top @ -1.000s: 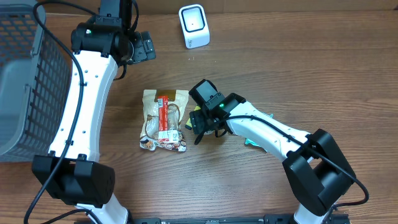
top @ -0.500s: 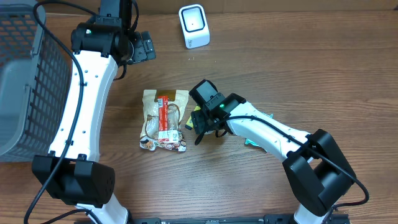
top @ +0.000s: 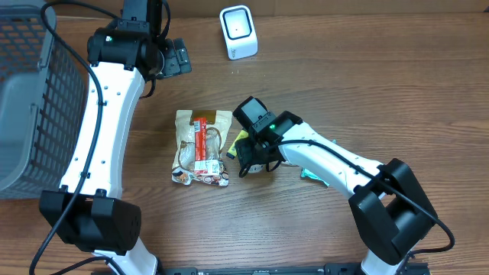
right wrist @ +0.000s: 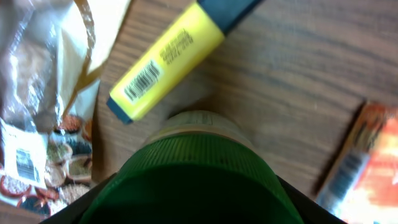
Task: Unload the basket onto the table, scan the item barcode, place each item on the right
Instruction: 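Lower the right gripper and grasp the green-lidded jar, then lift the jar with the right gripper and carry it toward the scanner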
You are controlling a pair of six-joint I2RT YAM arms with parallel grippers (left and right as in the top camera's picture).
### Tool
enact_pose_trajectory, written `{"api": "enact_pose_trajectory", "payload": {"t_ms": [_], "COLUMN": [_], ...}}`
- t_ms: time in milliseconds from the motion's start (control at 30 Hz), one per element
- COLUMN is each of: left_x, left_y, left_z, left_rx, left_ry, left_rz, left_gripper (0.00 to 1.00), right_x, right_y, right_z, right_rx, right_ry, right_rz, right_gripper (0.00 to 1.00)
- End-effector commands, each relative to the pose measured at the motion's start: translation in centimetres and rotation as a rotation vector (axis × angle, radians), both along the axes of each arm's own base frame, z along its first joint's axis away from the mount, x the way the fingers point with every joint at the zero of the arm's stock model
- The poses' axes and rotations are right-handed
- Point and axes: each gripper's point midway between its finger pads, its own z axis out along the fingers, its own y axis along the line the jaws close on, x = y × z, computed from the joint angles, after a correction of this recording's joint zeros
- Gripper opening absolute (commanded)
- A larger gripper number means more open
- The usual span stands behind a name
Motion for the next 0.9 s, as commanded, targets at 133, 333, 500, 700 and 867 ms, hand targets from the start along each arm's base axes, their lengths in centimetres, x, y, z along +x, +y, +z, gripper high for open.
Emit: {"api": "enact_pose_trajectory", "payload": {"t_ms": [133,333,500,700,867], "left_x": [-0.1,-0.1,-0.1,-0.1,-0.1], "left_y": [0.0,0.0,0.0,0.0,0.0], "left_z": [1.9,1.9,1.9,1.9,1.9], "left_rx": [0.006,0.006,0.006,0.006,0.006], "left_ry": [-0.047,-0.046,-0.047,-0.046,-0.046], "left_rz": [-0.012,-0.012,-0.012,-0.012,-0.012], "left_gripper": [1.0,1.0,1.0,1.0,1.0], "right_x": [0.9,0.5,-0.2,-0.3,-1.0], "right_y": [0.8,-0.7,-2.4,-4.9,-4.8], "right_z": [6.1,10.1,13.2,13.9,14.7], "right_rx": [0.175,0.448,0.705,0.759,0.8], "right_ry": [0.03,0.215,0.41,0.463,0.511], "right_rz": [-0.043,-0.117,-0.165,-0.209,-0.217], "right_gripper": [0.34,0.15,0.04,0.04,0.04]}}
